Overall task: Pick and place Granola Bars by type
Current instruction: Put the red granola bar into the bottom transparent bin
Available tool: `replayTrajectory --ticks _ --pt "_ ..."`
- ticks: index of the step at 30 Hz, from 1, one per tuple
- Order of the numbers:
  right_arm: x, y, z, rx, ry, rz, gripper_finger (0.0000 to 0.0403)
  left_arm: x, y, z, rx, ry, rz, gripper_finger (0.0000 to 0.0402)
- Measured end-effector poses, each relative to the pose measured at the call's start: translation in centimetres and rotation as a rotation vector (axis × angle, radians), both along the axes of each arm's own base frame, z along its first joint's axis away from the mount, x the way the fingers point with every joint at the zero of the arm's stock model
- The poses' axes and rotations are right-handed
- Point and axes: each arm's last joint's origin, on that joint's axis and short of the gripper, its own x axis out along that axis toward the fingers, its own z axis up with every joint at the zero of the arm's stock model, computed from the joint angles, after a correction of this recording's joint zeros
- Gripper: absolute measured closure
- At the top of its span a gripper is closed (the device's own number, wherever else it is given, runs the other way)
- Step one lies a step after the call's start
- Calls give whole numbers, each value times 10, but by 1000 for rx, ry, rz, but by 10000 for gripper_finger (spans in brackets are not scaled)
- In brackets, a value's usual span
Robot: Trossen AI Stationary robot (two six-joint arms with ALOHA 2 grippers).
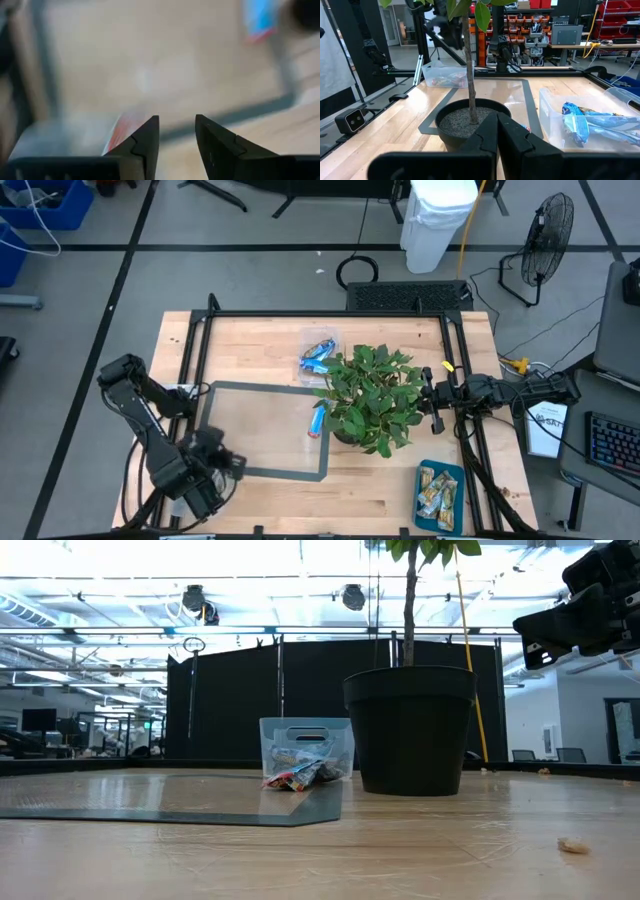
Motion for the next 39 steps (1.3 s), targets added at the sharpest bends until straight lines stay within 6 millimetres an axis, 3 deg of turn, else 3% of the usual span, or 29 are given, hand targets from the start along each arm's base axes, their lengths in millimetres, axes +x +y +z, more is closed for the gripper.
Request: replayTrajectory --ticks 6,12,17,20,25,31,39 --pt "0 0 0 0 0 0 403 33 28 4 268 -104 -177 268" --pt "0 0 0 0 0 0 403 90 72 1 245 -32 -318 267" --pt "0 0 0 0 0 0 403 143 105 -17 227 -22 -665 268" --pt "0 0 0 0 0 0 403 163 116 -35 282 10 -855 268" --pt "0 0 0 0 0 0 403 175 132 -76 304 103 -900 268" --pt "0 0 0 0 0 0 403 180 153 -122 211 78 -851 268" --pt "0 0 0 0 0 0 403 183 156 -138 225 -57 -913 276"
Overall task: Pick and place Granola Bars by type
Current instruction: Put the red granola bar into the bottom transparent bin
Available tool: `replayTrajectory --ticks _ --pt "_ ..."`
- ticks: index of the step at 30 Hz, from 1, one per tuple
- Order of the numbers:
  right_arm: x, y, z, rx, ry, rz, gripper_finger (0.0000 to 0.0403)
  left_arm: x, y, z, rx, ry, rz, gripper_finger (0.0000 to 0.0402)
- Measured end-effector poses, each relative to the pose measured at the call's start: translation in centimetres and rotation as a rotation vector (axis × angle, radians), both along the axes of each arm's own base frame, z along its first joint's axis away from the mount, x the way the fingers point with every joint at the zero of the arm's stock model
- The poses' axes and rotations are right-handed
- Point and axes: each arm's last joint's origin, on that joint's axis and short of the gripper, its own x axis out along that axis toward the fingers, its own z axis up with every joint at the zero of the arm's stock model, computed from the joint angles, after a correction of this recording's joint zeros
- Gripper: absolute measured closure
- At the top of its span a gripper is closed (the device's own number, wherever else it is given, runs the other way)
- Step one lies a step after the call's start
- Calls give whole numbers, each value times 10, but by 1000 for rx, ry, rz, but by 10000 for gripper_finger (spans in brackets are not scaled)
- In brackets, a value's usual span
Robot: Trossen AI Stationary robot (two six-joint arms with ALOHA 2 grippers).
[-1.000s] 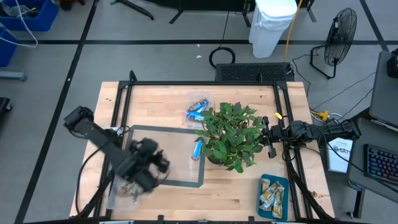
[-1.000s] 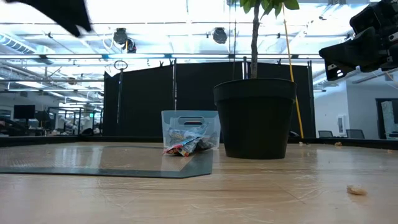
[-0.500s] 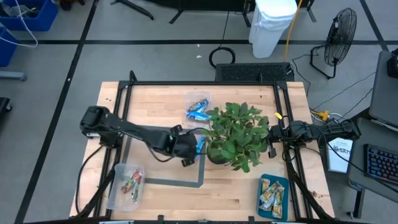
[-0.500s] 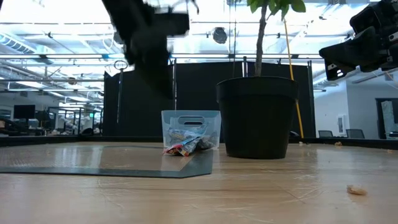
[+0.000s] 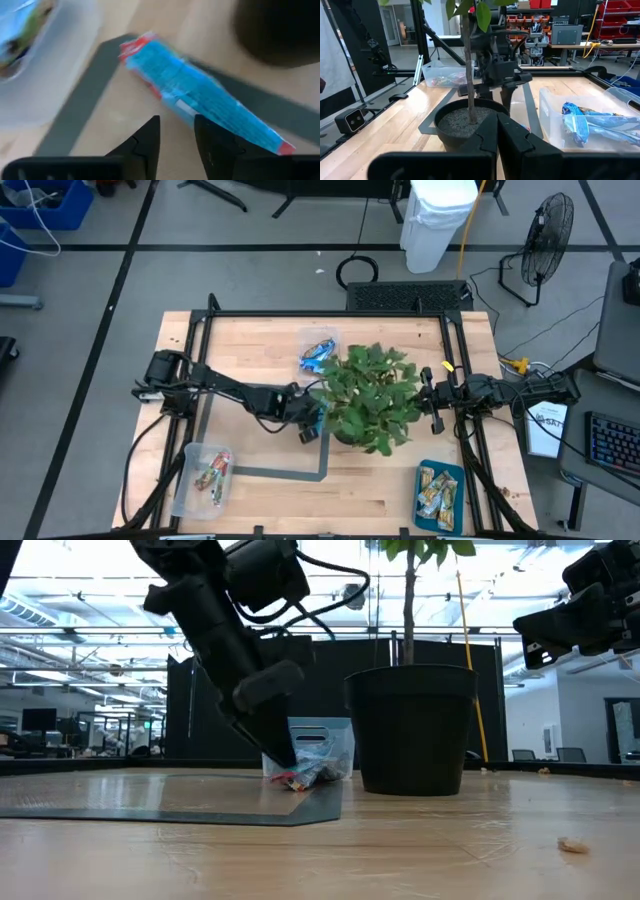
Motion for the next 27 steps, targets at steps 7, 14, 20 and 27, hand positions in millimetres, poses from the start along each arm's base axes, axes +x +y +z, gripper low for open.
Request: replayTrajectory --ticks 7,14,20,27 --pt "0 0 0 0 -1 0 403 -6 7 -12 -60 -13 -7 380" --pt "0 0 0 0 -1 0 403 -9 10 -15 -60 -5 17 397" --pt "0 0 0 0 -1 0 403 -10 9 0 -54 -49 -4 398" --pt "0 0 0 0 2 0 403 -2 4 14 -123 -176 -118 399"
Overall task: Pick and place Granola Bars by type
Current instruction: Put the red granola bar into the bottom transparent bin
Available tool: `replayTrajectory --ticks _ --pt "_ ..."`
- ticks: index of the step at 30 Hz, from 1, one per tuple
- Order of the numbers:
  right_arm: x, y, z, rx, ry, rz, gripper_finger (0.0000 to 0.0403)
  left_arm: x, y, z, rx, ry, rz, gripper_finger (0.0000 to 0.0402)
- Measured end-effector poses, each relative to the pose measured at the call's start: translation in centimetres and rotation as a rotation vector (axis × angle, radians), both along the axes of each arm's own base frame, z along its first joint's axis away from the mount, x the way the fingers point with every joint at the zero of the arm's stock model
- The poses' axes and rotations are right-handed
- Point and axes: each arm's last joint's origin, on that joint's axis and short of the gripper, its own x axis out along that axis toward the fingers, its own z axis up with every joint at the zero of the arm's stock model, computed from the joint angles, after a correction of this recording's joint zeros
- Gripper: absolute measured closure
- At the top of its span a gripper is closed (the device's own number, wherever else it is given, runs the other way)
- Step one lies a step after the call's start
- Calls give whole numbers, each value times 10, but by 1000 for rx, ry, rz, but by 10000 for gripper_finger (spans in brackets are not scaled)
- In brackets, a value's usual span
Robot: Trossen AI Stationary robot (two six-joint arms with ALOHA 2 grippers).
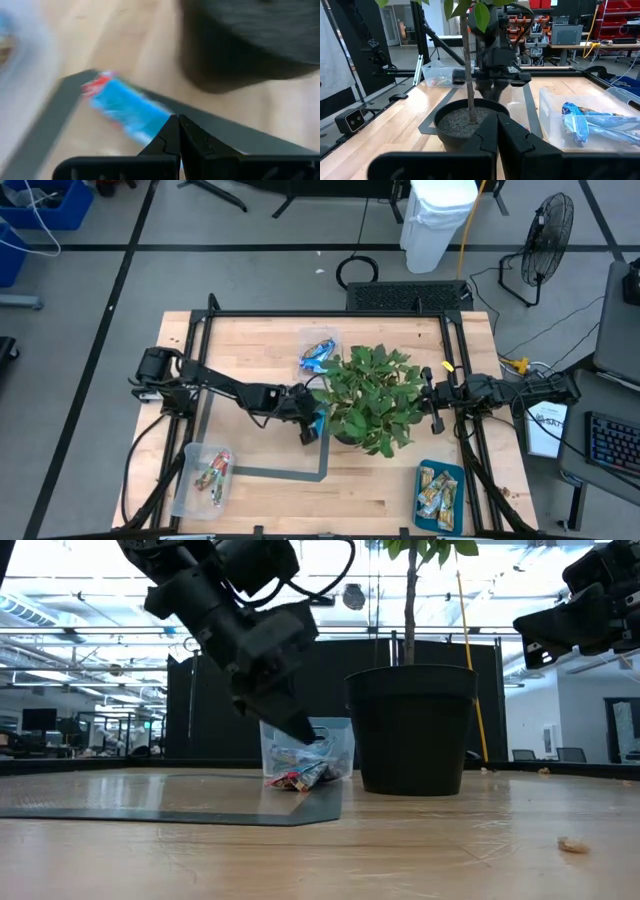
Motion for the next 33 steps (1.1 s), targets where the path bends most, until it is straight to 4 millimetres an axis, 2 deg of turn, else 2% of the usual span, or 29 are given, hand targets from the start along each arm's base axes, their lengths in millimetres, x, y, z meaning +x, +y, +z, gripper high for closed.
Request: replayTrajectory --ticks 7,26,33 --pt "0 0 -1 -1 7 0 403 3 -5 0 -71 -30 -76 400" --pt "0 0 -1 -1 6 0 403 7 -6 -18 -96 15 -40 400" --pt "0 0 -1 -1 7 0 403 -1 -4 -26 -105 94 42 400"
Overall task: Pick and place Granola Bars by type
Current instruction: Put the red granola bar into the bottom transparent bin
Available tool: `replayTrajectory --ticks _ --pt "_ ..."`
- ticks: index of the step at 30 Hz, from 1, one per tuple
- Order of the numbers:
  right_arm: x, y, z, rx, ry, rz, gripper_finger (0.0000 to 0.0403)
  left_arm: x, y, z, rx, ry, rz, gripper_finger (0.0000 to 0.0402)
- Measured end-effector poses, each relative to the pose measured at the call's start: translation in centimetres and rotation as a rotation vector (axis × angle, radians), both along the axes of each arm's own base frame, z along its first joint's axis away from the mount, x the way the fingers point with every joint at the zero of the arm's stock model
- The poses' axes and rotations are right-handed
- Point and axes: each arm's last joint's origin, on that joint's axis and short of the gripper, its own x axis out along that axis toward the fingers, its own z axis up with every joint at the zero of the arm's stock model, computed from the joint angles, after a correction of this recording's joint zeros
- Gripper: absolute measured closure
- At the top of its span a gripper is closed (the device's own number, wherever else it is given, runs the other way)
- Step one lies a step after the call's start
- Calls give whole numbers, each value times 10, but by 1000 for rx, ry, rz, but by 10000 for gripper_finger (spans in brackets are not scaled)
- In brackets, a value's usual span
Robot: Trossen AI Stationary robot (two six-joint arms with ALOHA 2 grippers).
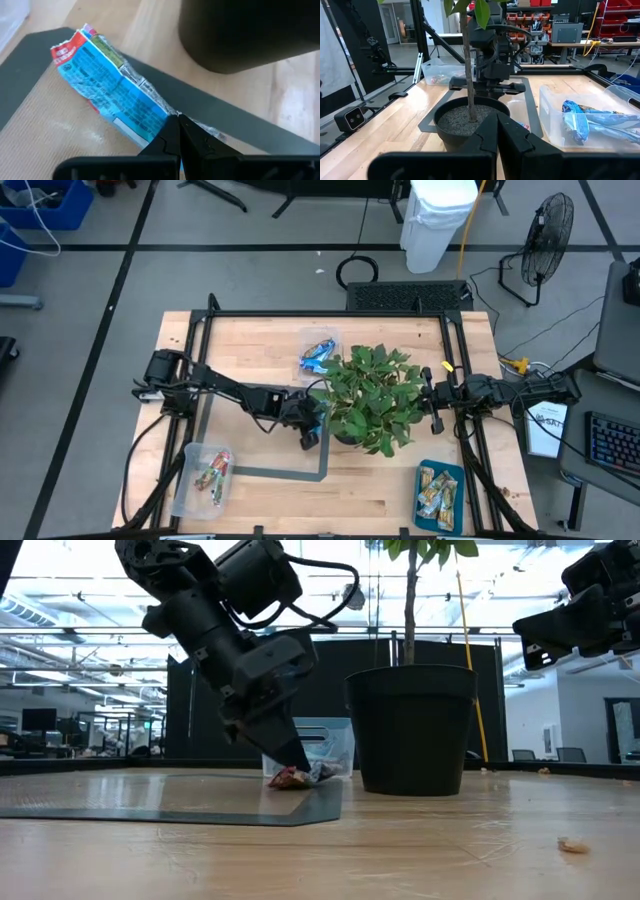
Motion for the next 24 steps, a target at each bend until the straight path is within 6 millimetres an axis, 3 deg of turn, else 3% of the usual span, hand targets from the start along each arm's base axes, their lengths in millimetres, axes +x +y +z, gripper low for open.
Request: replayTrajectory --ticks 13,17,24 --pt "0 0 0 0 0 0 403 -20 -4 2 -70 181 137 398" --pt "0 0 0 0 1 0 403 -35 -7 8 -68 278 171 398" --pt "0 0 -1 -1 7 0 403 -75 -10 27 25 485 425 398"
